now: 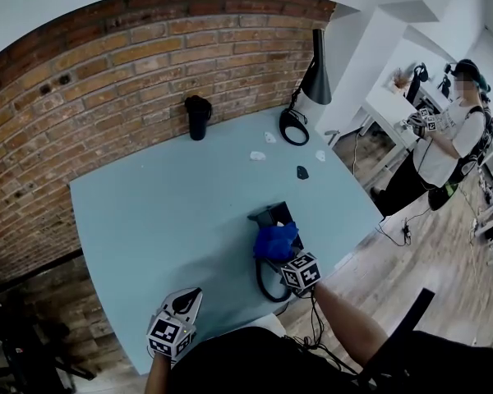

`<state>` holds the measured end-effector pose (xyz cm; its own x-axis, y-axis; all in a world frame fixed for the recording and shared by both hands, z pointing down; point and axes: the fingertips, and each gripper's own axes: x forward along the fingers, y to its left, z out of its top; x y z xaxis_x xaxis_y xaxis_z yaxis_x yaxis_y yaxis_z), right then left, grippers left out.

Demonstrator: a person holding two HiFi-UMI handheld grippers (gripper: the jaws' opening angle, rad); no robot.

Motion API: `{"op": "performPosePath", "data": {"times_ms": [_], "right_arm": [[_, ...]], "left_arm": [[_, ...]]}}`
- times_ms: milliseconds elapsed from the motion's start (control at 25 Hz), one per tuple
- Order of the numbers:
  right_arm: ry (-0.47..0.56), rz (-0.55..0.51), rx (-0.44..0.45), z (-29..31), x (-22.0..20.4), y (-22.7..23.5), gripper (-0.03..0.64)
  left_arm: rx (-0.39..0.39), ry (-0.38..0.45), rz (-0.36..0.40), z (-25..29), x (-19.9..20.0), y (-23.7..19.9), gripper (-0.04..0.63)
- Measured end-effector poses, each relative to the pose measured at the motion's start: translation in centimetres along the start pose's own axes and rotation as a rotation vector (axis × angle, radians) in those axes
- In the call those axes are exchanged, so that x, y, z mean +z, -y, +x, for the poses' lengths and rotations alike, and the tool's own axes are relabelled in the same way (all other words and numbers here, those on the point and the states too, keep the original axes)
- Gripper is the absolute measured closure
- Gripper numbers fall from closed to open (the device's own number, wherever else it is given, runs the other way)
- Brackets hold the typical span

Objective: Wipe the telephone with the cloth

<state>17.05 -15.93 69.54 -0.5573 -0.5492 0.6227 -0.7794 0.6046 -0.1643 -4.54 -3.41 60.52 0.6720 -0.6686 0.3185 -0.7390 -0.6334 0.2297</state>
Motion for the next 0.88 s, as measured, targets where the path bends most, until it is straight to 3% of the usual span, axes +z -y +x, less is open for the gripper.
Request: {"op": "performPosePath", "data": {"times_ms": [600,760,880], "right_arm": [[-0.034,-0.04,-0.003,-1.0,-2.7,-1.2,0.44],[-0.173,-0.098,0.072,-0.3,-6.2,-3.4,0.442],[-0.202,-0.121,0.031,-0.1,-7.8,-3.8,0.442]], "left_arm": [[-0.008,-0.023,-0.006,0.0,-0.5,0.3,0.595],[-0.013,-0.035,-0.008,0.0,-0.8,0.6,0.595],[-0.011,-0.033,-0.006,0.0,-0.8,0.6,0.595]]}}
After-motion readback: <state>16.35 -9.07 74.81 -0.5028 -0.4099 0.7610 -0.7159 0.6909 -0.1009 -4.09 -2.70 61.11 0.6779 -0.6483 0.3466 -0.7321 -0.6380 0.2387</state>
